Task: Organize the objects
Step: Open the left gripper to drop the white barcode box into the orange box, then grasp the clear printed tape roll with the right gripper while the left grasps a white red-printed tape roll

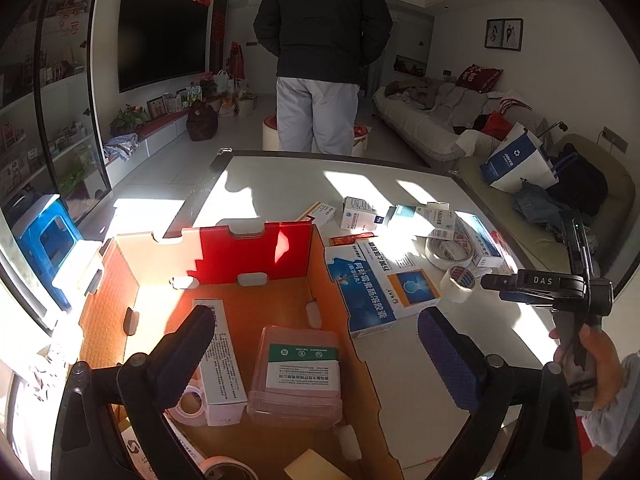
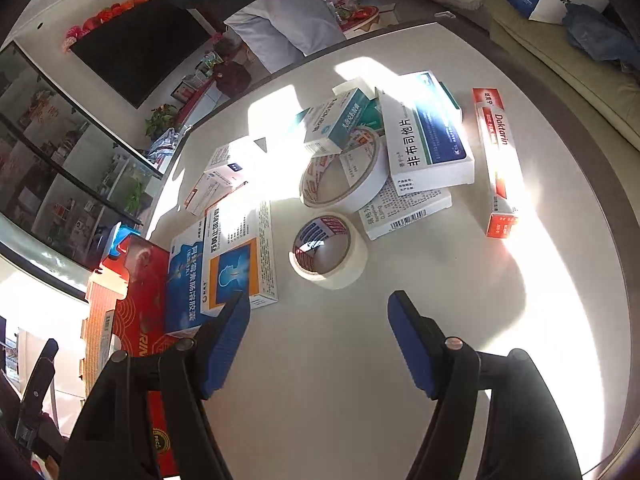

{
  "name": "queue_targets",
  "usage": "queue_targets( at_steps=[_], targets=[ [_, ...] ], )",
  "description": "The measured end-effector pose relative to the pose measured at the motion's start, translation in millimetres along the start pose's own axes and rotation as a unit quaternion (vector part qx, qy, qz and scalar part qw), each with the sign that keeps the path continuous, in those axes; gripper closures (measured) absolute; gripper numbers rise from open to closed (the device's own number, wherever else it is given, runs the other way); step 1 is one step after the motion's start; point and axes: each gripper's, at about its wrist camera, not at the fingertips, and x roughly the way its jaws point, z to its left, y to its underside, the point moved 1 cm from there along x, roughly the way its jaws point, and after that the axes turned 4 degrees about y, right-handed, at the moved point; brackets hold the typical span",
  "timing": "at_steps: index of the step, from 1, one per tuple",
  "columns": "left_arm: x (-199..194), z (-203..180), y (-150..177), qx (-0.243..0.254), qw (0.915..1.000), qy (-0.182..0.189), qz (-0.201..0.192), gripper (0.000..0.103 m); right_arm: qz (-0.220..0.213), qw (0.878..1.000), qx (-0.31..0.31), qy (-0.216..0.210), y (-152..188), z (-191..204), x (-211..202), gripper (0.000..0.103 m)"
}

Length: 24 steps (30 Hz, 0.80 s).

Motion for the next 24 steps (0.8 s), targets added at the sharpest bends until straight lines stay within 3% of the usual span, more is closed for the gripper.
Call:
queue_targets(
  at_steps=[6, 8, 13, 17, 20, 22, 24],
  targets=[
    [16.8, -25.4, -3.4, 0.027, 0.9992, 0.003, 0.030, 0.000, 0.024, 0.999, -0.019, 0.025, -11.2, 12.6, 43.5, 0.034],
    [21.5, -30.2, -5.2, 0.036, 0.9986, 0.001, 0.039, 0.000, 0.014, 0.998, -0.044, 0.052, -14.3, 19.6, 47.0, 0.046],
    [32.9, -43.0, -14.2, 0.055, 0.9971, 0.001, 0.053, 0.000, 0.007, 0.995, -0.074, 0.068, -12.5, 20.3, 41.8, 0.047],
    [52.1, -65.0, -33.1, 0.075, 0.9954, 0.021, 0.055, 0.000, 0.008, 0.999, 0.004, -0.046, -4.7, -12.4, 18.1, 0.047],
    [83.3, -91.8, -57.2, 0.087, 0.9931, 0.042, 0.066, 0.000, 0.005, 0.994, 0.059, -0.093, 5.6, -39.5, -2.7, 0.047],
    [109.7, -109.5, -76.4, 0.070, 0.9913, 0.081, 0.076, 0.000, 0.002, 0.992, 0.073, -0.104, 14.5, -52.6, -16.5, 0.047],
    [146.3, -122.7, -96.7, 0.024, 0.9842, 0.134, 0.113, 0.000, 0.002, 0.988, 0.092, -0.121, 23.5, -65.5, -28.6, 0.047]
  ],
)
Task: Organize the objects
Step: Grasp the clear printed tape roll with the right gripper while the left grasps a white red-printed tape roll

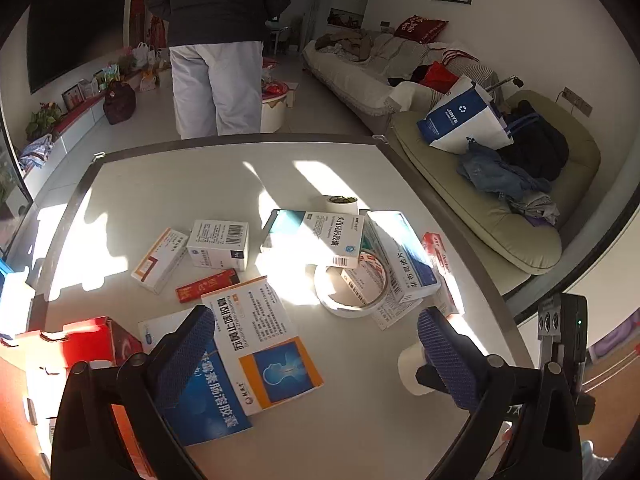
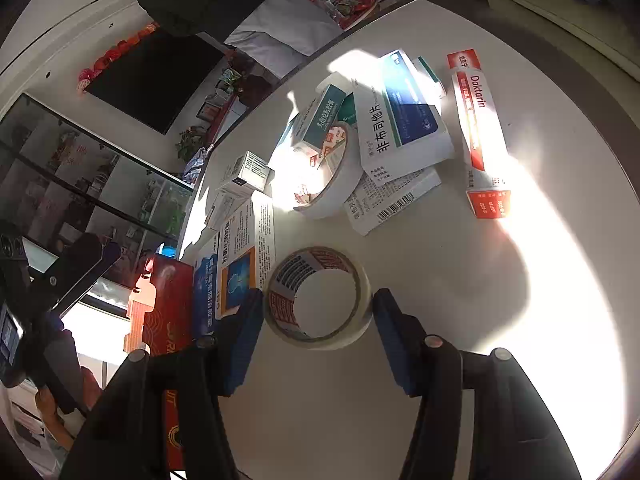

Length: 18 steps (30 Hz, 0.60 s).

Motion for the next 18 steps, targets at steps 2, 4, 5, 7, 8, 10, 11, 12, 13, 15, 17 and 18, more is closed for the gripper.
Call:
queue_targets(
  at_steps=[2, 4, 5, 7, 8, 10, 11, 12, 13, 15, 17, 18],
  targets=[
    [36.2, 4.4, -19.3, -0.068, 0.9953, 0.059, 0.035, 0.000, -0.006, 1.000, 0.021, -0.016, 7.0, -10.6, -14.4, 0.047],
    [71.3, 6.4, -26.7, -0.123, 0.9855, 0.088, 0.077, 0.000, -0.011, 0.999, 0.040, -0.031, 12.1, -22.2, -25.7, 0.047],
    [86.2, 3.8, -26.5, -0.131, 0.9830, 0.088, 0.095, 0.000, -0.012, 0.998, 0.048, -0.036, 13.9, -27.7, -29.5, 0.047],
    [106.5, -10.2, -20.8, -0.095, 0.9880, 0.047, 0.113, 0.000, -0.013, 0.997, 0.057, -0.043, 16.3, -37.0, -36.1, 0.047],
    [112.0, -21.9, -15.7, -0.051, 0.9923, 0.013, 0.112, 0.000, -0.015, 0.997, 0.062, -0.045, 16.8, -41.1, -38.7, 0.047],
    [116.6, -48.5, -3.0, 0.049, 0.9934, -0.033, 0.098, 0.000, -0.018, 0.996, 0.071, -0.050, 16.9, -52.2, -43.7, 0.047],
    [119.0, -60.8, 4.0, 0.094, 0.9901, -0.051, 0.092, 0.000, -0.020, 0.995, 0.077, -0.051, 17.6, -56.8, -45.6, 0.047],
    [122.3, -70.9, 11.1, 0.134, 0.9850, -0.066, 0.086, 0.000, -0.022, 0.995, 0.082, -0.054, 18.7, -62.3, -47.6, 0.047],
    [125.4, -81.2, 17.1, 0.169, 0.9792, -0.078, 0.081, 0.000, -0.023, 0.994, 0.087, -0.055, 19.0, -66.0, -48.0, 0.047],
    [132.3, -99.4, 27.5, 0.233, 0.9652, -0.098, 0.066, 0.000, -0.023, 0.994, 0.094, -0.057, 20.0, -71.2, -47.9, 0.047],
    [139.5, -112.2, 34.6, 0.280, 0.9528, -0.106, 0.053, 0.001, -0.024, 0.993, 0.096, -0.057, 22.1, -73.2, -48.2, 0.047],
    [143.2, -113.8, 36.7, 0.288, 0.9500, -0.106, 0.055, 0.004, -0.024, 0.993, 0.097, -0.057, 23.4, -74.1, -48.6, 0.047]
  ],
)
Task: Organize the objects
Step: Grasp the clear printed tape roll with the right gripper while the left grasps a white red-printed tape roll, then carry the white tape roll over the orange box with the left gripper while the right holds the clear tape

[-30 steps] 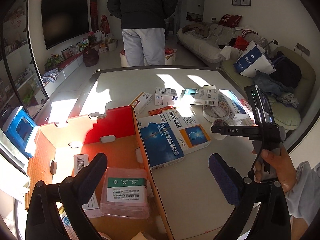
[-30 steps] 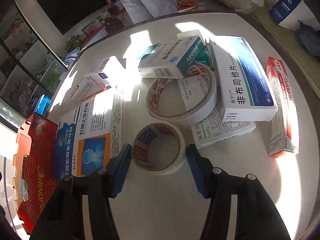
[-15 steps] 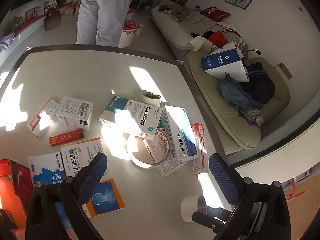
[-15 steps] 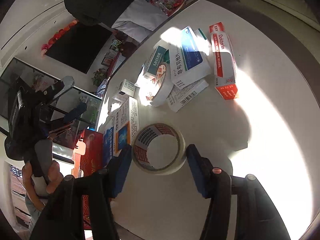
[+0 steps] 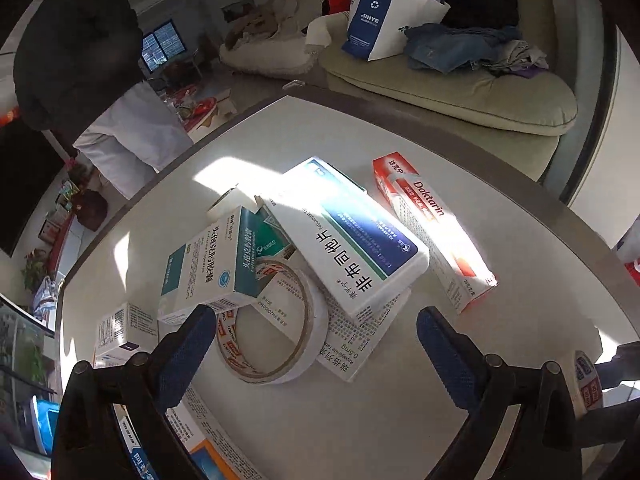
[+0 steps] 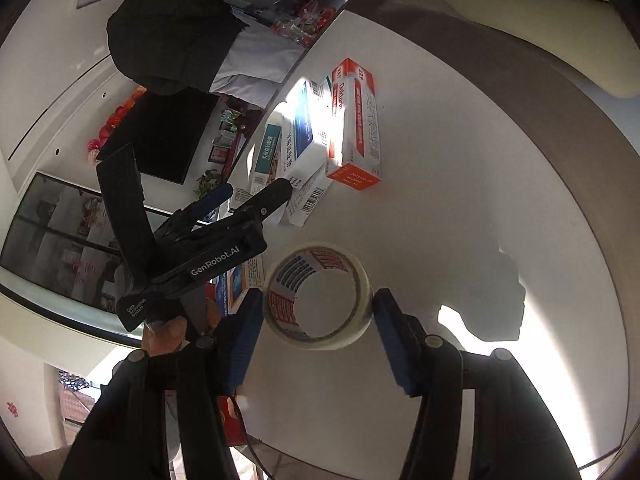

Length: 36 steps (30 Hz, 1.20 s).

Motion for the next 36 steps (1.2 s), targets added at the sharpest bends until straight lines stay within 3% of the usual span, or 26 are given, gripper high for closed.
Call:
queue_targets(
  at_steps=[1, 2, 3, 4, 6, 8, 10, 12, 18, 25, 30, 36],
  targets=[
    [6.0, -1.2, 0.1, -0.001, 0.9999, 0.006, 0.010, 0.006, -0.001, 1.000, 0.002, -0.001, 0.7, -1.2, -1.2, 0.047],
    [12.0, 1.3, 0.9, -0.011, 0.9995, 0.017, 0.023, 0.015, -0.002, 1.000, 0.004, -0.002, 1.1, -2.5, -2.3, 0.047],
    [17.7, 5.9, 2.0, -0.028, 0.9986, 0.030, 0.035, 0.031, -0.005, 1.000, 0.006, -0.003, 1.2, -3.5, -2.9, 0.047],
    [22.5, 12.2, 3.8, -0.051, 0.9964, 0.051, 0.044, 0.037, -0.007, 1.000, 0.007, -0.004, 1.1, -4.3, -4.1, 0.047],
    [22.3, 25.4, 7.1, -0.087, 0.9930, 0.073, 0.033, 0.043, -0.011, 1.000, 0.009, -0.006, -0.5, -7.9, -7.5, 0.047],
    [21.8, 29.1, 7.6, -0.091, 0.9924, 0.077, 0.032, 0.048, -0.013, 1.000, 0.013, -0.007, -1.0, -10.0, -8.3, 0.047],
    [18.6, 29.9, 7.7, -0.087, 0.9928, 0.076, 0.033, 0.067, -0.014, 1.000, 0.019, -0.011, -0.8, -14.5, -9.2, 0.047],
    [16.2, 31.5, 8.2, -0.091, 0.9917, 0.084, 0.034, 0.093, -0.015, 0.999, 0.025, -0.015, -0.9, -16.5, -9.3, 0.047],
    [-1.0, 32.6, 21.4, -0.088, 0.9918, 0.092, 0.015, 0.094, -0.019, 0.999, 0.026, -0.020, 1.9, -16.1, -11.7, 0.047],
    [-71.1, 34.1, 21.4, -0.120, 0.9842, 0.119, -0.054, 0.094, -0.023, 0.999, 0.027, -0.023, 7.7, -13.2, -17.4, 0.047],
    [-147.2, 33.7, 42.9, -0.159, 0.9698, 0.143, -0.117, 0.094, -0.016, 0.998, 0.026, -0.057, 21.4, -0.5, -18.1, 0.047],
    [-224.5, 56.7, 94.6, -0.227, 0.9455, 0.150, -0.179, 0.094, 0.011, 0.996, 0.035, -0.083, 48.0, 14.8, -13.3, 0.047]
  ],
)
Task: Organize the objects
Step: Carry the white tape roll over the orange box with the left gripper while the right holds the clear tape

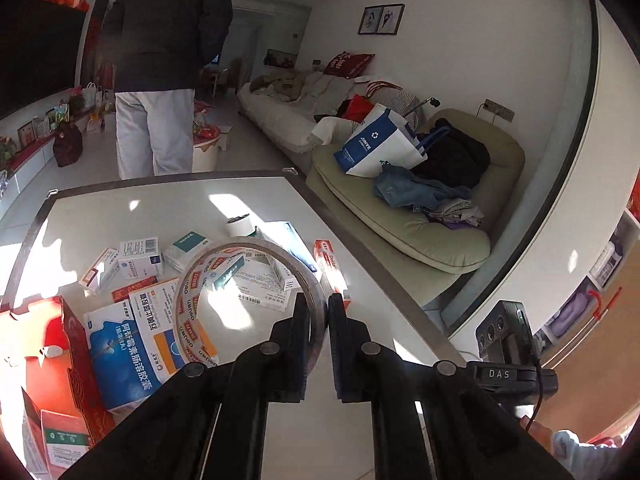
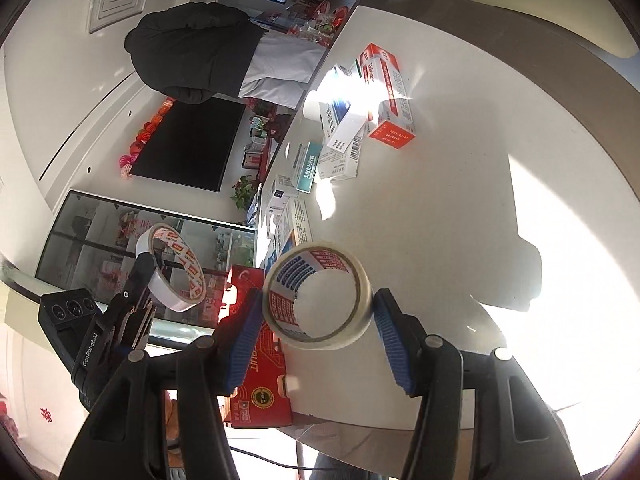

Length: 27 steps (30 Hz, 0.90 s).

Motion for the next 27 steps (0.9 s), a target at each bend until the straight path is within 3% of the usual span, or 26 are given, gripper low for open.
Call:
queue_targets(
  at_steps=[7, 11, 19, 27],
  targets=[
    [-89.8, 52.3, 17.0, -0.083, 0.9934, -0.036, -0.071, 0.094, 0.044, 0.999, -0.003, -0.001, 37.7, 21.0, 19.9, 0.047],
    [-122.1, 80.8, 32.2, -0.114, 0.9874, -0.062, -0.091, 0.094, 0.062, 0.998, -0.009, 0.001, 52.2, 32.1, 29.8, 0.047],
    [-152.5, 113.9, 64.5, -0.157, 0.9785, -0.081, -0.106, 0.094, 0.077, 0.997, -0.007, 0.010, 66.5, 40.3, 36.7, 0.047],
    [-158.8, 124.5, 75.4, -0.176, 0.9738, -0.089, -0.114, 0.094, 0.083, 0.996, -0.013, 0.018, 71.7, 46.3, 39.4, 0.047]
  ],
)
